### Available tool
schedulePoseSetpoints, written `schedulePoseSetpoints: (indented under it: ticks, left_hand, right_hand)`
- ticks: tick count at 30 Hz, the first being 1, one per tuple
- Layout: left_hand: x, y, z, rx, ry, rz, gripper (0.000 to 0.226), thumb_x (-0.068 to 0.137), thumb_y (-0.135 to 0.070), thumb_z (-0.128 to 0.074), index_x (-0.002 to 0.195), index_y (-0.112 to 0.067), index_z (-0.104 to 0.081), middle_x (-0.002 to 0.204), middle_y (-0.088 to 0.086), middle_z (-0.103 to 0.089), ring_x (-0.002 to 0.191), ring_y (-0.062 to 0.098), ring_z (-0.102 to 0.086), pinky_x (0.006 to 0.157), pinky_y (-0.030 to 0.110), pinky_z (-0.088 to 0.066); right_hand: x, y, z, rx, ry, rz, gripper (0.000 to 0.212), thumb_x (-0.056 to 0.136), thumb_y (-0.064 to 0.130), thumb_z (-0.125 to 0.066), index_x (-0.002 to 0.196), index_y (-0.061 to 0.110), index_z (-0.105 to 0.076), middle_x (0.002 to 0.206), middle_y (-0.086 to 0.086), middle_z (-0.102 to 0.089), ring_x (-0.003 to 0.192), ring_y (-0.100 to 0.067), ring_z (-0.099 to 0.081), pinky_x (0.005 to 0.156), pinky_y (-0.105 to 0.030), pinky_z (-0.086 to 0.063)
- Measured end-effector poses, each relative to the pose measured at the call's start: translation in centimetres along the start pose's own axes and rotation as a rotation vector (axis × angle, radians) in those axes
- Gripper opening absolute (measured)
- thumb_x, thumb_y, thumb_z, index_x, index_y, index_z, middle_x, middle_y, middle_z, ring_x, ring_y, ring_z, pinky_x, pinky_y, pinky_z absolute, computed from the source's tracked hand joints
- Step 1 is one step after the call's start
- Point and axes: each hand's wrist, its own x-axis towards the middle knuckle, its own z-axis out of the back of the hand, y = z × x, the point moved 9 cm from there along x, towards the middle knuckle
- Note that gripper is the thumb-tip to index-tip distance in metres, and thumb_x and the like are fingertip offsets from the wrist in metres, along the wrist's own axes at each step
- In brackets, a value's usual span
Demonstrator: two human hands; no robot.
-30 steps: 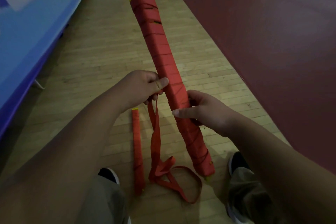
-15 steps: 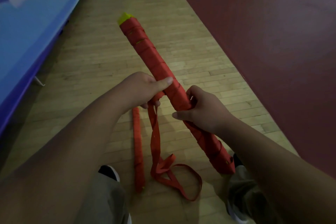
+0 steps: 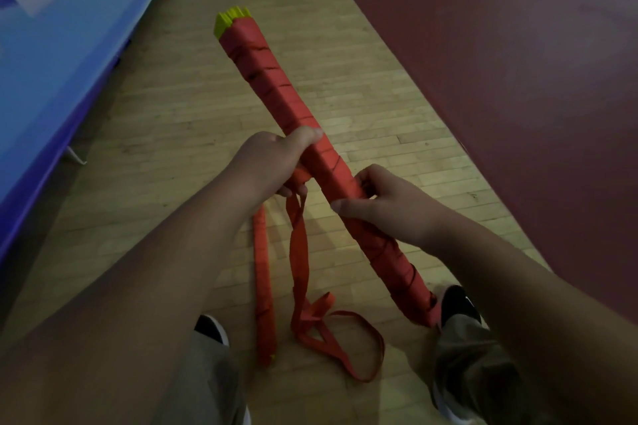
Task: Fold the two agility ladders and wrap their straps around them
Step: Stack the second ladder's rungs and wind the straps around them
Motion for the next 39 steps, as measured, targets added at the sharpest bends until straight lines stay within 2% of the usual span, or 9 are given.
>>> schedulePoseSetpoints:
  ticks: [4, 8, 11, 14, 19, 24, 28, 33, 39]
  left_hand:
    - [-0.2, -1.1, -0.1, -0.096, 0.030, -0.069, 0.048, 0.099, -0.053, -0.065, 0.090, -0.009, -0.081, 0.075, 0.004, -0.077, 0.070, 0.025, -0.076, 0.075, 0.040, -0.059]
    - [-0.6, -2.1, -0.7, -0.167, 0.119, -0.142, 0.044, 0.103, -0.046, -0.063, 0.084, -0.011, -0.081, 0.078, 0.010, -0.075, 0.072, 0.027, -0.075, 0.074, 0.039, -0.057]
    - [-0.9, -2.6, -1.3, -0.138, 0.179, -0.182, 0.046, 0.106, -0.047, -0.060, 0.077, -0.020, -0.084, 0.076, 0.003, -0.076, 0.075, 0.024, -0.075, 0.078, 0.042, -0.058]
    - [-0.9, -2.7, -1.4, -0.062, 0.196, -0.206, 0.047, 0.108, -0.051, -0.057, 0.088, -0.020, -0.086, 0.081, -0.001, -0.079, 0.078, 0.021, -0.077, 0.080, 0.041, -0.059]
    - [-0.7, -1.8, -1.0, 0.171, 0.139, -0.205, 0.054, 0.100, -0.071, -0.058, 0.095, -0.023, -0.084, 0.086, -0.003, -0.083, 0.082, 0.014, -0.080, 0.085, 0.040, -0.064]
    - [-0.4, -0.8, -0.5, 0.263, 0.117, -0.147, 0.060, 0.091, -0.084, -0.057, 0.092, -0.030, -0.082, 0.082, -0.009, -0.081, 0.079, 0.014, -0.080, 0.086, 0.045, -0.067]
    - [-0.4, -0.3, -0.5, 0.290, 0.142, -0.104, 0.061, 0.093, -0.084, -0.053, 0.098, -0.030, -0.080, 0.082, -0.005, -0.082, 0.080, 0.010, -0.080, 0.081, 0.037, -0.066]
    - [0.1, 0.6, -0.3, 0.237, 0.145, -0.080, 0.065, 0.091, -0.087, -0.055, 0.099, -0.028, -0.083, 0.088, -0.002, -0.083, 0.084, 0.014, -0.082, 0.080, 0.041, -0.066]
    - [0.4, 0.3, -0.5, 0.101, 0.126, -0.096, 0.052, 0.097, -0.069, -0.068, 0.095, -0.020, -0.084, 0.084, 0.003, -0.082, 0.080, 0.019, -0.081, 0.074, 0.038, -0.061]
  right_hand:
    - [-0.2, 0.0, 0.0, 0.157, 0.118, 0.017, 0.029, 0.098, 0.046, -0.077, 0.121, 0.029, -0.076, 0.113, -0.001, -0.082, 0.105, -0.023, -0.080, 0.106, -0.055, -0.061]
    - [-0.9, 0.9, -0.2, 0.207, 0.223, 0.068, 0.028, 0.102, 0.033, -0.071, 0.130, 0.027, -0.076, 0.122, 0.005, -0.082, 0.117, -0.022, -0.076, 0.114, -0.054, -0.054]
    - [-1.1, 1.1, -0.2, 0.241, 0.249, 0.084, 0.030, 0.100, 0.026, -0.072, 0.130, 0.025, -0.075, 0.121, 0.002, -0.082, 0.114, -0.025, -0.078, 0.113, -0.056, -0.055]
    - [-0.8, 0.9, 0.2, 0.221, 0.187, 0.098, 0.023, 0.095, 0.026, -0.079, 0.118, 0.024, -0.078, 0.115, 0.000, -0.082, 0.110, -0.026, -0.078, 0.109, -0.057, -0.057]
    - [-0.1, -0.1, 0.5, 0.159, 0.084, 0.070, 0.027, 0.086, 0.029, -0.091, 0.107, 0.025, -0.076, 0.093, 0.002, -0.076, 0.086, -0.017, -0.077, 0.085, -0.042, -0.063]
    - [0.2, -0.5, 0.7, 0.087, -0.011, 0.043, 0.033, 0.083, 0.030, -0.094, 0.109, 0.030, -0.074, 0.106, 0.000, -0.077, 0.095, -0.021, -0.077, 0.092, -0.048, -0.065]
    - [0.4, -0.6, 0.9, 0.027, -0.074, 0.035, 0.039, 0.082, 0.034, -0.095, 0.112, 0.030, -0.071, 0.108, 0.001, -0.076, 0.095, -0.021, -0.077, 0.092, -0.051, -0.065]
    - [0.5, -0.6, 0.9, -0.070, -0.115, 0.045, 0.041, 0.083, 0.038, -0.094, 0.114, 0.030, -0.068, 0.103, 0.005, -0.073, 0.090, -0.014, -0.075, 0.083, -0.040, -0.065]
    - [0.5, -0.4, 0.6, -0.156, -0.120, 0.080, 0.048, 0.084, 0.044, -0.094, 0.118, 0.028, -0.064, 0.100, 0.008, -0.071, 0.085, -0.008, -0.073, 0.073, -0.029, -0.058]
